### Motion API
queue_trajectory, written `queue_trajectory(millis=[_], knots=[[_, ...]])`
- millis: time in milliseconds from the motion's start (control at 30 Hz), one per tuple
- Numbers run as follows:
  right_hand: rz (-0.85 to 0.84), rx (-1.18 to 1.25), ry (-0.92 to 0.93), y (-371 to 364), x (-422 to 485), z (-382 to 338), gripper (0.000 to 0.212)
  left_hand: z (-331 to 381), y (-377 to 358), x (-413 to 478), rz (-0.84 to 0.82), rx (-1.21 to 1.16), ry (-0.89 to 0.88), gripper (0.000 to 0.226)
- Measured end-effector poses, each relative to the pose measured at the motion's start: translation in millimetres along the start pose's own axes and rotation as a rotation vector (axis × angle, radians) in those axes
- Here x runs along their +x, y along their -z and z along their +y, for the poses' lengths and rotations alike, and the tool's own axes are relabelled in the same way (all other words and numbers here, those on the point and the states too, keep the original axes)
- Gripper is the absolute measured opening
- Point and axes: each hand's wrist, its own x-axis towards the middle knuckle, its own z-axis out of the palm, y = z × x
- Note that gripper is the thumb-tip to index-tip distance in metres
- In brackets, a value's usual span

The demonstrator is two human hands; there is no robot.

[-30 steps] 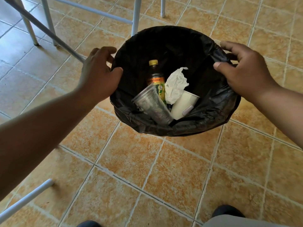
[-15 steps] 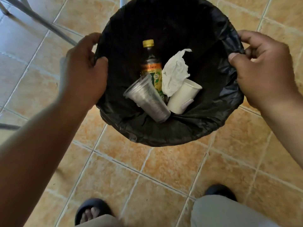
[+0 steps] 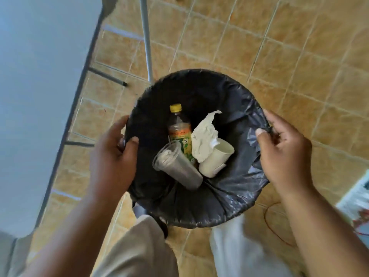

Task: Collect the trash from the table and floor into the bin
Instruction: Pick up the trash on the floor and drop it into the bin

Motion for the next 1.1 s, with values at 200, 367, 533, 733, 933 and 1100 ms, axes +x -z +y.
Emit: queue_trajectory(millis=[200, 367, 533, 733, 933, 1100], knots=[[0.004, -0.054, 0.037, 147, -42, -104, 0.040, 139, 86, -78, 0.001, 0.057, -0.039, 0.050], [0.060, -0.039, 0.153, 284, -55, -183, 0.040, 268, 152, -130, 0.041, 0.001, -0.137, 0.049], [0.118, 0.015, 0.222, 372, -53, -223, 0.041, 349, 181, -160, 0.096, -0.026, -0.233, 0.063], [0.162, 0.002, 0.242, 402, -20, -251, 0.040, 395, 185, -132, 0.139, -0.059, -0.246, 0.042], [0.148, -0.005, 0.213, 394, 50, -289, 0.040, 430, 191, -53, 0.122, -0.075, -0.254, 0.040], [0.159, -0.033, 0.190, 374, 129, -332, 0.040, 466, 205, 37, 0.065, -0.106, -0.256, 0.040]])
